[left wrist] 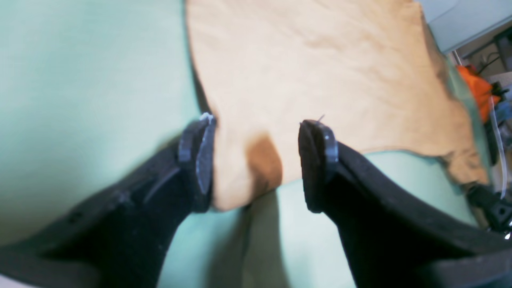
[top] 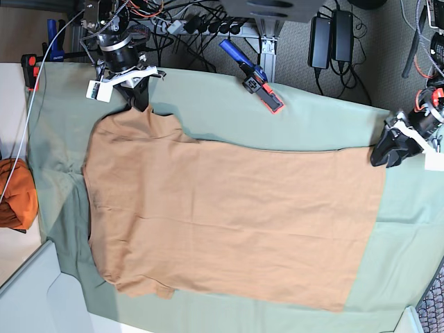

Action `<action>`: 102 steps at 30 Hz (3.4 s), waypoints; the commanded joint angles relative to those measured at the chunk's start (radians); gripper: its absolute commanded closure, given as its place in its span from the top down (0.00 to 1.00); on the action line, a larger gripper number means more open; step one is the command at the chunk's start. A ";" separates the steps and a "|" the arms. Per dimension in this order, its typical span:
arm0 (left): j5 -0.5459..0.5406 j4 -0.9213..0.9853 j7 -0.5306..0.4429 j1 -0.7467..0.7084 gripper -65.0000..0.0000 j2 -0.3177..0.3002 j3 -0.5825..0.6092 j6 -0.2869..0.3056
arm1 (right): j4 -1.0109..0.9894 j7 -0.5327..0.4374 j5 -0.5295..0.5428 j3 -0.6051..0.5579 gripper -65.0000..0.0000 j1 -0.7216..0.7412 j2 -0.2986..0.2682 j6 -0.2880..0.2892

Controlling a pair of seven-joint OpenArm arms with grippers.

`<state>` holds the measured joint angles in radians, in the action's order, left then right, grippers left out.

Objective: Fold the T-shirt properly
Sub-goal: 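Move the left gripper to the hem corner on the same edge and grasp, then lift the held edge with both grippers and fold it across the shirt lengthwise, then lower the folded edge and open both grippers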

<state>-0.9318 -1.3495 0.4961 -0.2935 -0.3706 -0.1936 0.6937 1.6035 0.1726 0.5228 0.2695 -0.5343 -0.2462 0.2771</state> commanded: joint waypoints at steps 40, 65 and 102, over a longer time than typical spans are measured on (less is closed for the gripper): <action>0.039 -0.209 0.108 -0.048 0.00 -0.126 0.009 0.004 | 0.109 0.143 0.006 0.052 0.00 -0.040 -0.029 0.038; 0.042 -0.311 0.106 -0.020 0.00 -0.103 -0.028 0.004 | 0.278 0.169 0.060 0.160 0.00 0.078 -0.092 0.045; 0.178 0.257 -0.007 0.503 0.00 -0.104 0.097 0.004 | -0.429 0.146 -0.057 -0.164 0.00 0.803 -0.190 0.071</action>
<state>-0.7372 -1.0782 0.5220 0.1825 -0.4549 -0.0906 0.6899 1.1599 0.3508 0.4648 0.0998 0.2428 -0.4160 0.2928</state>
